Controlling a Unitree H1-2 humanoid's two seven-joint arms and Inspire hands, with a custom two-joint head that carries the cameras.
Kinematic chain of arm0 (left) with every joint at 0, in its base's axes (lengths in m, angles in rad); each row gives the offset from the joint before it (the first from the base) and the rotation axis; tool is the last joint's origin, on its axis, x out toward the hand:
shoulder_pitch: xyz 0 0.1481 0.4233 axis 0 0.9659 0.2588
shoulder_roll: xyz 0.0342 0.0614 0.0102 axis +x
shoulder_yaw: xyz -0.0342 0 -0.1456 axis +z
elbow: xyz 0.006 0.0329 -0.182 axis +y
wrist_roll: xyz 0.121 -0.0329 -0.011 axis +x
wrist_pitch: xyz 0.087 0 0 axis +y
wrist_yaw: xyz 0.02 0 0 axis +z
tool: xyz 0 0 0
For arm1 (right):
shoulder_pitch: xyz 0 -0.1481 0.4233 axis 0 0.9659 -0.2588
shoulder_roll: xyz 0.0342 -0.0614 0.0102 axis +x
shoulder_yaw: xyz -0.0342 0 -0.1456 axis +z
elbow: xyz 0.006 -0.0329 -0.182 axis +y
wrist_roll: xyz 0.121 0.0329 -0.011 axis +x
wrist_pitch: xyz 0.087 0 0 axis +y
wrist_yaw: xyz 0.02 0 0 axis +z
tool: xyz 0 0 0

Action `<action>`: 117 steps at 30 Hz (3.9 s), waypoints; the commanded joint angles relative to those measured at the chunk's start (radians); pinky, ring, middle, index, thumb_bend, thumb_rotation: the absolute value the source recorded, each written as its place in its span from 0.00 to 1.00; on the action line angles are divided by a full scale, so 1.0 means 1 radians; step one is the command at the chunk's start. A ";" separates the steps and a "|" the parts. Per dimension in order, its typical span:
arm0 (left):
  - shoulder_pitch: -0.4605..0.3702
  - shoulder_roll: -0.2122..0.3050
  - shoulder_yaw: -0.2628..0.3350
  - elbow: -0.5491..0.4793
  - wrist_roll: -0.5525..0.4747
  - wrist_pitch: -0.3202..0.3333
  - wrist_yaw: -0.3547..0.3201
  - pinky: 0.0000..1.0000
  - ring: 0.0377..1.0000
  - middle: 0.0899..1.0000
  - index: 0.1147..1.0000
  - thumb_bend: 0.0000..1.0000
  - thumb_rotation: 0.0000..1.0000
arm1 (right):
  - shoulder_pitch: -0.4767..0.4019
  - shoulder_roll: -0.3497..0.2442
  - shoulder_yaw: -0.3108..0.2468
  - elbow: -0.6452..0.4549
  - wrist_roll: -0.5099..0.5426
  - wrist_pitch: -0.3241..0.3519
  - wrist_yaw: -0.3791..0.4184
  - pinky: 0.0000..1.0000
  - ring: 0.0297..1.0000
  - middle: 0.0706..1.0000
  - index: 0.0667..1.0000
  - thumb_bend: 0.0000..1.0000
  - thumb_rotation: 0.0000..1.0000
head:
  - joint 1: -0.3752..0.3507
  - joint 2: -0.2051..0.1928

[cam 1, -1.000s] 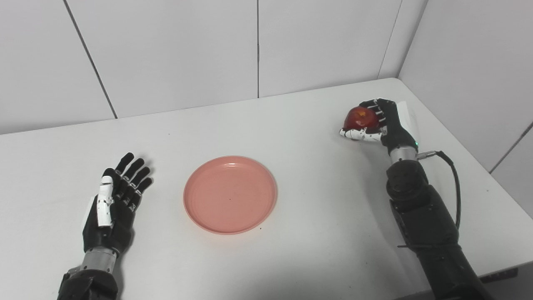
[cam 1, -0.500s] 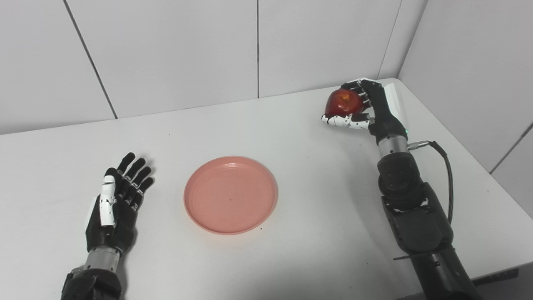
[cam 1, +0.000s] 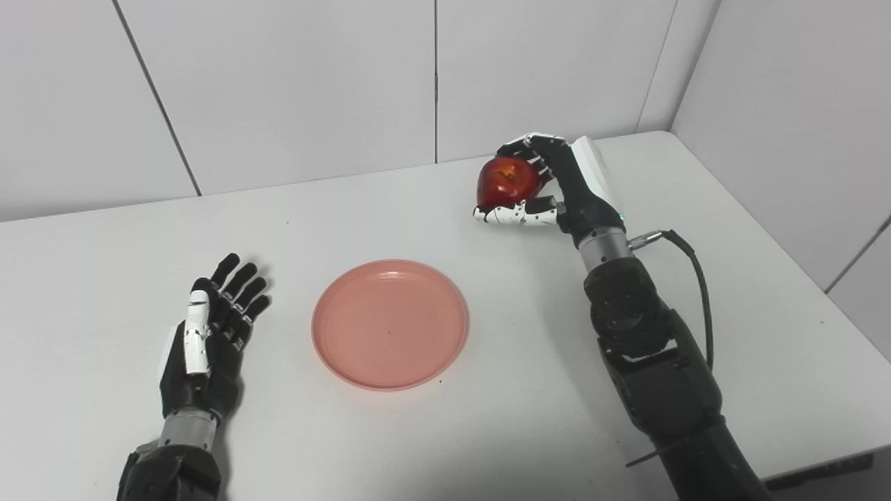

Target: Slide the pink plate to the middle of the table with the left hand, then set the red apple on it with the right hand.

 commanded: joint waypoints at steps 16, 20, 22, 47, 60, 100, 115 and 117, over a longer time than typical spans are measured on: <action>-0.003 -0.041 -0.027 -0.037 0.036 0.004 0.042 0.89 0.88 0.88 0.86 0.36 1.00 | -0.083 0.110 0.123 -0.015 -0.023 -0.058 0.027 0.41 0.46 0.47 0.45 0.51 0.14 | 0.109 0.004; -0.005 -0.049 -0.028 -0.042 0.044 0.010 0.055 0.90 0.88 0.88 0.86 0.36 1.00 | -0.083 0.128 0.156 -0.006 -0.044 -0.067 0.021 0.35 0.41 0.45 0.45 0.51 0.14 | 0.130 0.007; -0.007 -0.052 -0.027 -0.041 0.041 0.008 0.058 0.90 0.89 0.88 0.86 0.36 1.00 | -0.080 0.137 0.171 -0.006 -0.047 -0.062 0.030 0.35 0.42 0.45 0.45 0.51 0.14 | 0.135 0.008; -0.025 -0.058 -0.016 -0.055 0.060 0.016 0.103 0.88 0.87 0.87 0.85 0.36 1.00 | -0.004 0.190 0.261 0.038 -0.058 -0.103 0.061 0.40 0.45 0.48 0.45 0.51 0.14 | 0.199 0.024; -0.028 -0.059 -0.008 -0.053 0.054 0.015 0.103 0.87 0.87 0.87 0.85 0.37 1.00 | 0.033 0.182 0.283 0.064 -0.069 -0.126 0.056 0.39 0.45 0.49 0.45 0.51 0.14 | 0.199 0.031; -0.029 -0.053 -0.011 -0.066 0.046 0.031 0.105 0.88 0.88 0.88 0.85 0.36 1.00 | 0.073 0.178 0.295 0.152 -0.124 -0.195 0.012 0.32 0.40 0.47 0.45 0.51 0.14 | 0.188 0.049; -0.030 -0.048 -0.012 -0.063 0.043 0.027 0.097 0.88 0.88 0.88 0.85 0.37 1.00 | 0.081 0.191 0.291 0.126 -0.151 -0.149 0.033 0.41 0.47 0.53 0.47 0.59 0.17 | 0.179 0.048; -0.030 -0.048 -0.012 -0.061 0.042 0.025 0.097 0.89 0.88 0.88 0.85 0.37 1.00 | 0.082 0.189 0.292 0.125 -0.153 -0.150 0.035 0.43 0.49 0.54 0.53 0.79 0.23 | 0.179 0.048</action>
